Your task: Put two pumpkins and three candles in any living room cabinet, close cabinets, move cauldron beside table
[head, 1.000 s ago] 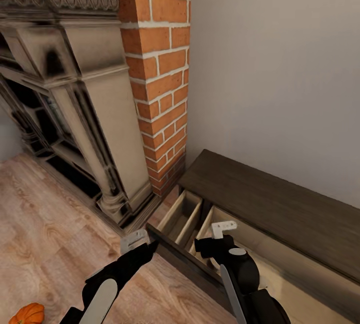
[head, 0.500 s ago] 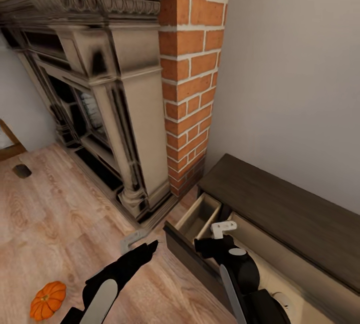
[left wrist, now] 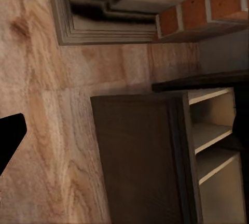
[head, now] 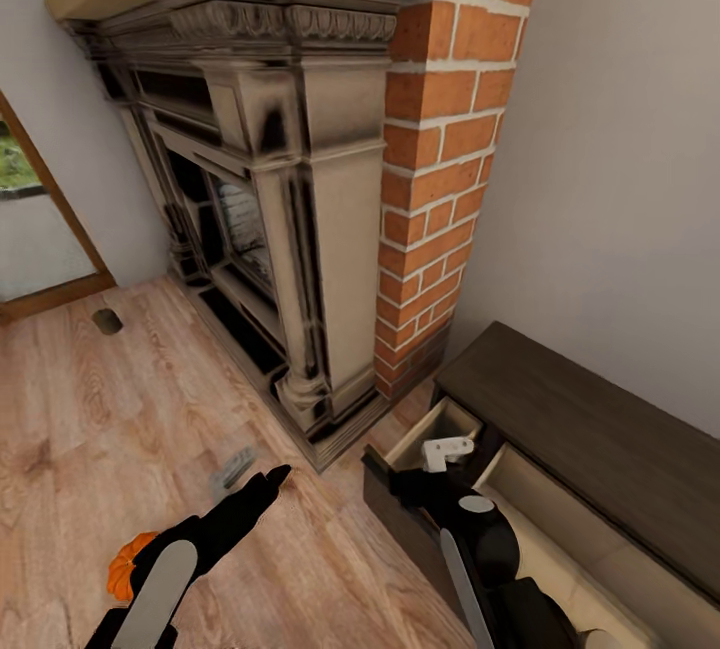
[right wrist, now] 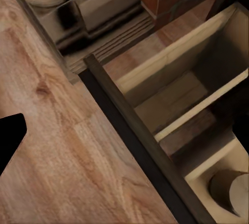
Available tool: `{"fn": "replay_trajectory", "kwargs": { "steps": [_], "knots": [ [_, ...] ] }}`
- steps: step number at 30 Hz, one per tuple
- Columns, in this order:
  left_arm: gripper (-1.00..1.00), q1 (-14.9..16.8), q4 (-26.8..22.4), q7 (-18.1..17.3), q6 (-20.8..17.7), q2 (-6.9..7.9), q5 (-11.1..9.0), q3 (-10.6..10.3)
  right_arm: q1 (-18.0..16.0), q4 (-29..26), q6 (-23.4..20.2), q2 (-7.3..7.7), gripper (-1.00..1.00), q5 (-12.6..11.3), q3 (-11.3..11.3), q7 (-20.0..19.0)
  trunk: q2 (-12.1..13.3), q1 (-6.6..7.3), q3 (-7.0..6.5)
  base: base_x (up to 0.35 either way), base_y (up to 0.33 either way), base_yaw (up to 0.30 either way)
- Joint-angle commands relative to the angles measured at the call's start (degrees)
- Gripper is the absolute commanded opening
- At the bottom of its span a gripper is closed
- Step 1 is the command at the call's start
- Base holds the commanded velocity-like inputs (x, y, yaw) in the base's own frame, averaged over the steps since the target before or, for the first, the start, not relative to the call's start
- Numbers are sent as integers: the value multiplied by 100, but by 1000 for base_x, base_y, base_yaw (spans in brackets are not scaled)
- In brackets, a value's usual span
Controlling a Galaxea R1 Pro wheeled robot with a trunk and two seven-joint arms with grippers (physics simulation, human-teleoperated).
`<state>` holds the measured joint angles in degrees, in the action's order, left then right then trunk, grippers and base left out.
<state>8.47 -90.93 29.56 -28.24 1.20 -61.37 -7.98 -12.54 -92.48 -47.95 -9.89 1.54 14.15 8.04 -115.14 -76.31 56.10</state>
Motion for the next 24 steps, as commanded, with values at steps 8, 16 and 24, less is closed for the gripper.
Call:
{"fn": "replay_trajectory", "kwargs": {
  "steps": [8, 16, 24],
  "knots": [
    [100, -325, 25, 44, 26, 34, 3, 11, 20, -7, 92, -1, 100, 13, 9, 20, -2, 1, -47, 0, 0, 265],
    [100, -402, 72, 85, 34, 38, 27, 44, 6, -7, 101, 78, 100, 13, 6, 22, -2, 1, -99, 0, 0, 265],
    [100, -409, -11, -3, -49, 36, -636, 991, -26, -7, 98, 108, 100, 13, -7, 14, -163, -87, -80, 0, 0, 265]
  ]
}}
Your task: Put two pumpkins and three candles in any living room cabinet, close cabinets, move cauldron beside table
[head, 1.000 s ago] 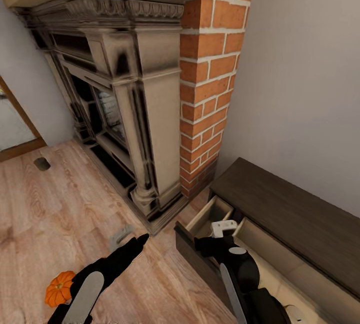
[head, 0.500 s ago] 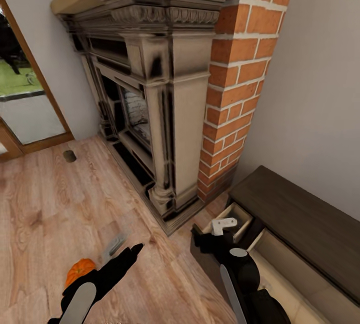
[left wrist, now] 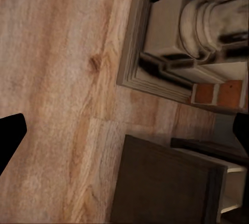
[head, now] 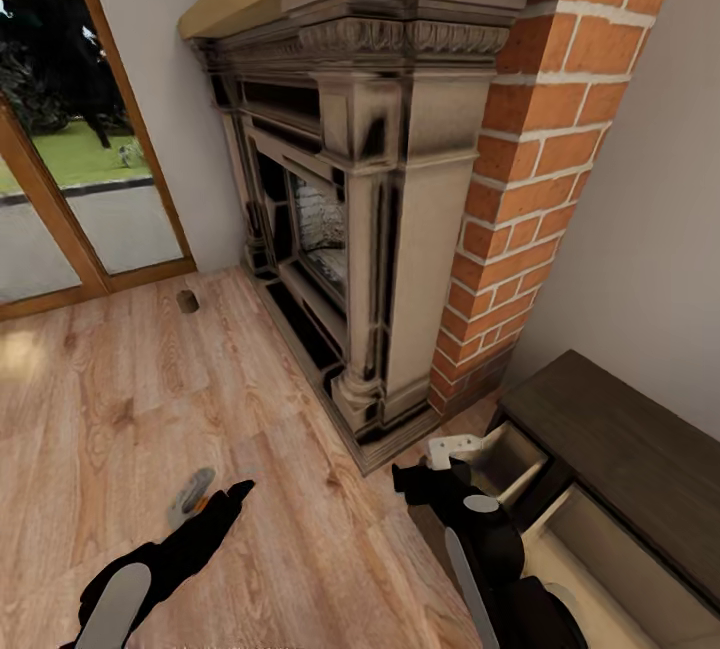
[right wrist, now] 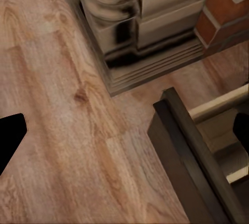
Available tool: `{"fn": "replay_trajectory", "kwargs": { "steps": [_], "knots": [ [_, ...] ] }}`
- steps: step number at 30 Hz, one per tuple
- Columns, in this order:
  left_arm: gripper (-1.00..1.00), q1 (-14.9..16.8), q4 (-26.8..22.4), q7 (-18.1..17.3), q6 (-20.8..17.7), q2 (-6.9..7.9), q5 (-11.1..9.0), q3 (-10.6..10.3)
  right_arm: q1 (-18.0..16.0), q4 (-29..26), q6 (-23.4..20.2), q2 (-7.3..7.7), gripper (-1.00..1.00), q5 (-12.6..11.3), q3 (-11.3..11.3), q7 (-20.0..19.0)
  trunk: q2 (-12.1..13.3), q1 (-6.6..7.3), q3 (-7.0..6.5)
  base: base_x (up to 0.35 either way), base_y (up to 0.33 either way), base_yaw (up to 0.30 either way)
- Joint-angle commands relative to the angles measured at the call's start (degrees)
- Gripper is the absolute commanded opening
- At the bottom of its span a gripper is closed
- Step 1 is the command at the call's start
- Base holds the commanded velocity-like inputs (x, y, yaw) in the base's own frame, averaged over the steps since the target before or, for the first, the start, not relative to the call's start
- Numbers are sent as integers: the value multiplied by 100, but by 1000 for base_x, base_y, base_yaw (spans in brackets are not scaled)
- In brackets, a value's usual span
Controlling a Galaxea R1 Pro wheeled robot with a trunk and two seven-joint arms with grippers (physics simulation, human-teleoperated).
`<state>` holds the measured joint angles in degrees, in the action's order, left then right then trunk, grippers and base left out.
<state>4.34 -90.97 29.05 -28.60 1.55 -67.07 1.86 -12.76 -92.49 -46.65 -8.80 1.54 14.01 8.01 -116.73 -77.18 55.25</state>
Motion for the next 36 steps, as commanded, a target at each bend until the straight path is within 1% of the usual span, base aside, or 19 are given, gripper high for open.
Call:
{"fn": "replay_trajectory", "kwargs": {
  "steps": [1, 2, 5, 8, 15, 19, 21, 23, 27, 36],
  "knots": [
    [100, 2, -6, 43, -17, 1, -120, 58, -2, -6, -31, 0, 100, 13, 6, 17, -44, -22, 16, 0, 0, 265],
    [100, 0, 0, 34, -22, 1, -203, 131, -1, -8, -30, 1, 100, 13, 6, 17, -84, -44, 28, 0, 0, 265],
    [100, -2, 6, 17, -34, 2, -331, 219, 1, -7, -29, 1, 100, 13, 8, 22, -204, -110, 62, 0, 0, 265],
    [100, -3, 18, -64, -44, 5, -386, 254, 8, -6, -29, 1, 100, 13, 12, 24, -324, -176, 96, 0, 0, 265],
    [100, -4, 34, -163, -49, 3, -410, 265, 14, -6, -28, 2, 100, 13, 20, 25, -605, -329, 175, 0, 0, 265],
    [100, -4, 35, -173, -55, 3, -401, 254, 15, -6, -21, 2, 100, 13, 21, 25, -605, -329, 147, 0, 0, 260],
    [100, -4, 41, -172, -57, 3, -395, 245, 28, -6, 100, 2, 100, 13, 22, 30, -605, -329, 129, 0, 0, 199],
    [100, -4, 43, -172, -57, 3, -390, 235, 47, -6, 329, 2, 100, 13, 28, 27, -605, -329, 111, 0, 0, 138],
    [100, -4, 44, -171, -58, 3, -379, 223, 56, -6, 473, 2, 100, 13, 31, 26, -605, -329, 74, 0, 0, 58],
    [100, -4, 44, -172, -58, 3, -383, 210, 55, -6, 530, 2, 100, 13, 31, 25, -605, -329, -12, 0, 0, 9]
  ]
}}
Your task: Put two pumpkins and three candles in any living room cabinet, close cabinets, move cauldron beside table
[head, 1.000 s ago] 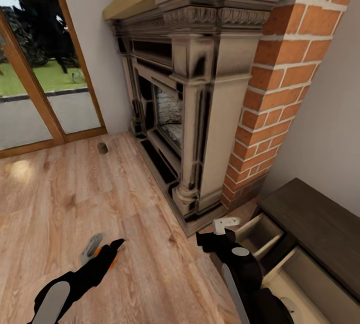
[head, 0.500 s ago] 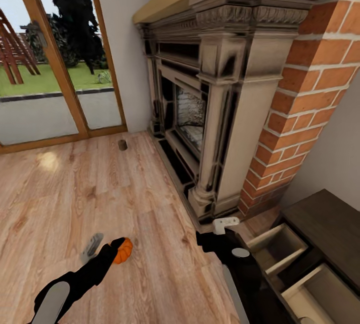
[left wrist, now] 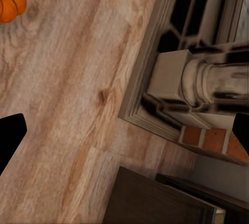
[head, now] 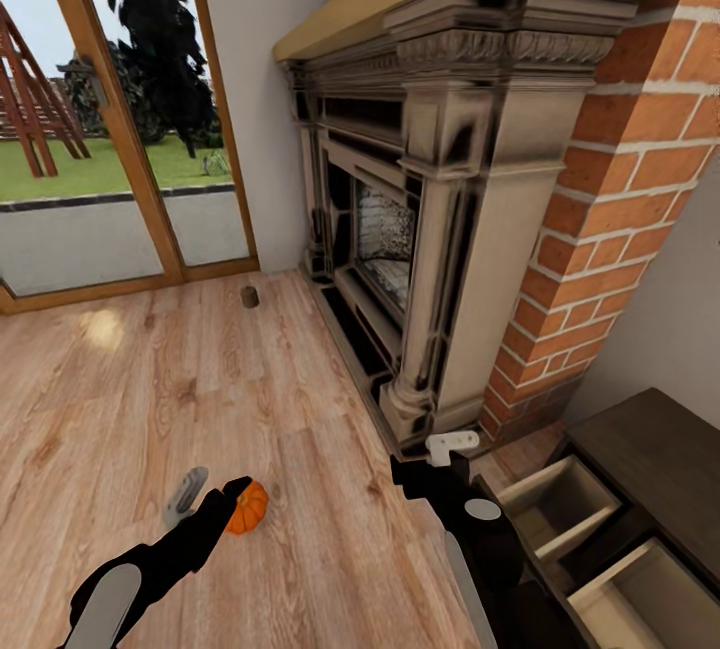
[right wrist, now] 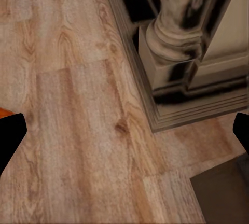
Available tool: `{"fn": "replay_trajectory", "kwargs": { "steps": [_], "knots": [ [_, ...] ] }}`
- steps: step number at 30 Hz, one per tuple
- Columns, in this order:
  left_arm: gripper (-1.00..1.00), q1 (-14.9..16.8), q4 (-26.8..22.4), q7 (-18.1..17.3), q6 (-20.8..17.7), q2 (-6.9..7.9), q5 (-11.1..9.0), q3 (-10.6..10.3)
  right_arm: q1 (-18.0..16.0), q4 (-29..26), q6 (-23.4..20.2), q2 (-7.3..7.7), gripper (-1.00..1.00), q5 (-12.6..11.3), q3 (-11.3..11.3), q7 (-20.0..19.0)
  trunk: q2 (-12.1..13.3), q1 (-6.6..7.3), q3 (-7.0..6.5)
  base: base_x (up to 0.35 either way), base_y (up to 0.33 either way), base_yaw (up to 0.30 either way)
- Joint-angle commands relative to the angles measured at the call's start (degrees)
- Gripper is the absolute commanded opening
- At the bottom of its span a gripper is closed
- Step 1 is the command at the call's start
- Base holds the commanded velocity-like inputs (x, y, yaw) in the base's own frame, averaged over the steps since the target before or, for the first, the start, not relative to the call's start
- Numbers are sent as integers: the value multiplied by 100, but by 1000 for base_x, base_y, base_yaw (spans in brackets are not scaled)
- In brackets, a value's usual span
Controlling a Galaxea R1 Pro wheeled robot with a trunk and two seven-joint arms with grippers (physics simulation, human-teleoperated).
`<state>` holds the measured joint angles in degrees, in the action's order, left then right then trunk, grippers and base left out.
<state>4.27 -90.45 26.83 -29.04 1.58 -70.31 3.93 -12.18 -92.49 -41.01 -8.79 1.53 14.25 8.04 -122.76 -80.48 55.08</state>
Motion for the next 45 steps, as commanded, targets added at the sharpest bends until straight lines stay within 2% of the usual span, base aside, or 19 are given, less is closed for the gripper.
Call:
{"fn": "replay_trajectory", "kwargs": {
  "steps": [1, 13, 18, 21, 39, 45],
  "knots": [
    [100, 3, -8, 50, -14, 0, -60, 3, -2, -6, -33, 0, 100, 14, 8, 22, -2, 1, -5, 0, 0, 1],
    [100, 3, -16, 50, -22, 0, -62, -6, -4, -6, -41, 0, 100, 37, 13, 31, -2, 1, -111, 0, 0, 95],
    [100, 3, -17, 50, -21, 0, -47, -5, -3, -6, -65, 0, 100, 313, 15, 25, -2, 1, -147, 0, 0, 212],
    [100, 3, -17, 50, -16, 0, -34, -1, -1, -6, -71, 0, 100, 395, 15, 23, -2, 1, -169, 0, 0, 216],
    [100, 3, -8, 56, -14, 0, -35, 10, -1, -6, -74, 0, 100, 431, 15, 14, -2, 1, -301, 0, 0, 217],
    [100, 3, 1, 109, 0, -3, -14, 43, -6, -6, -104, 5, 100, 430, 2, -10, -243, -131, -238, 0, 0, 111]
  ]
}}
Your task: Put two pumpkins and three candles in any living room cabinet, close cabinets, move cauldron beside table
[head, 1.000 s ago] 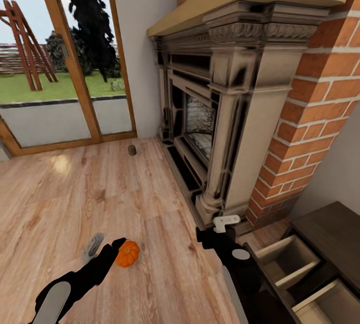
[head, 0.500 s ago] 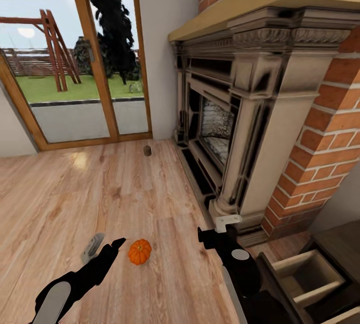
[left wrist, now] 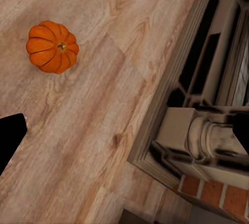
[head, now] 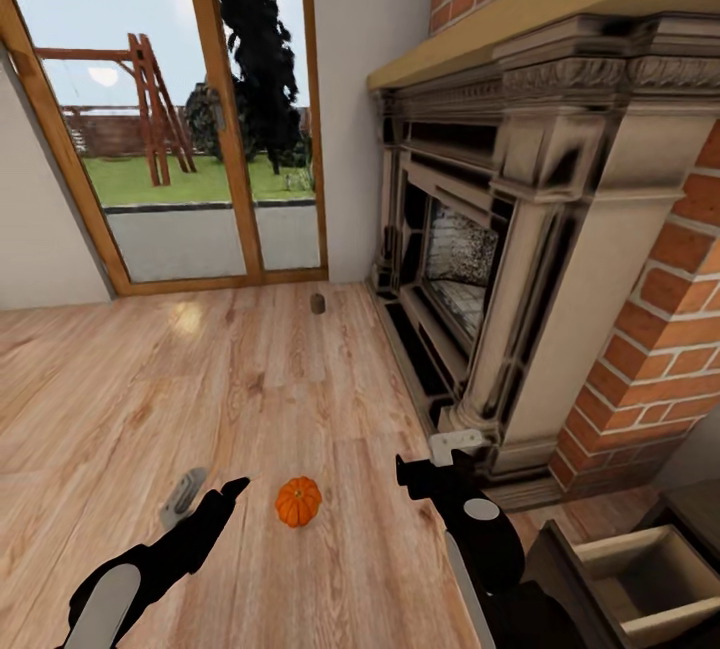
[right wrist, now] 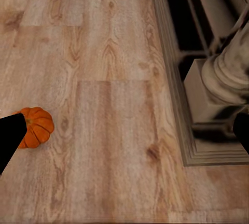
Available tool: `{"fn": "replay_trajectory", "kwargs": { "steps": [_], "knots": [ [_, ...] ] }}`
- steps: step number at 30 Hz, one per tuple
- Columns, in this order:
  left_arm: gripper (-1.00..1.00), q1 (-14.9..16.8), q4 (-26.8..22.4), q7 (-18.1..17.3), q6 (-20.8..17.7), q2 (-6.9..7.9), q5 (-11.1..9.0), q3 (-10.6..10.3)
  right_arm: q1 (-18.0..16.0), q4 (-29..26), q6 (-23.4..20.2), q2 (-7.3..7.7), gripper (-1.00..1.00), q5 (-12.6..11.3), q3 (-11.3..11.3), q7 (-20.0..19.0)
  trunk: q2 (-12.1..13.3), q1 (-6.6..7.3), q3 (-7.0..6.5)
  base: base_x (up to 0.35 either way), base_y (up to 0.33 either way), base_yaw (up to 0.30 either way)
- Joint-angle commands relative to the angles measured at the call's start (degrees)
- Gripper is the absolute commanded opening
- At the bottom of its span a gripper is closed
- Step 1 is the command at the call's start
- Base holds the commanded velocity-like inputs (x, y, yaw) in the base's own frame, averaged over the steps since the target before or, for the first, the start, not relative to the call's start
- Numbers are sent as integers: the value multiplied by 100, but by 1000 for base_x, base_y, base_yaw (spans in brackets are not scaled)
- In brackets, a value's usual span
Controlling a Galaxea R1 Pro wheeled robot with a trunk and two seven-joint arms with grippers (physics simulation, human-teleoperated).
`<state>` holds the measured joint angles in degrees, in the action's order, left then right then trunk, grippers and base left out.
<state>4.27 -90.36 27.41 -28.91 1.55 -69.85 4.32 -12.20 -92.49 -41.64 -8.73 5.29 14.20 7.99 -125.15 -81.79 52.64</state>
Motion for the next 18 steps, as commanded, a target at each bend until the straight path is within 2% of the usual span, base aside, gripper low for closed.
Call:
{"fn": "replay_trajectory", "kwargs": {
  "steps": [1, 5, 8, 11, 14, 18],
  "knots": [
    [100, 4, -8, 55, -11, 0, -48, 5, -2, -6, -46, 1, 100, 51, -4, -12, -44, -22, 22, 0, 0, 39],
    [100, 4, -7, 73, -12, 1, -15, 3, -5, -6, -52, 14, 100, 16, -19, -31, -204, -110, 90, 0, 0, 17],
    [100, 4, -1, 81, -10, 3, -7, 8, -21, -6, -68, 90, 100, -1, -21, -168, -325, -175, 143, 0, 0, 3],
    [100, 4, 17, 84, -14, 3, -9, 13, -53, -6, -294, 214, 100, 4, -60, -590, -445, -241, 197, 0, 0, 1],
    [100, 4, 25, 83, -4, 3, -8, 17, -80, -6, -448, 253, 100, 21, -85, -821, -565, -307, 251, 0, 0, -1],
    [100, 4, 51, 55, 14, 8, -8, 22, -90, -6, -489, 269, 100, 30, -97, -932, -565, -307, 236, 0, 0, -42]
  ]
}}
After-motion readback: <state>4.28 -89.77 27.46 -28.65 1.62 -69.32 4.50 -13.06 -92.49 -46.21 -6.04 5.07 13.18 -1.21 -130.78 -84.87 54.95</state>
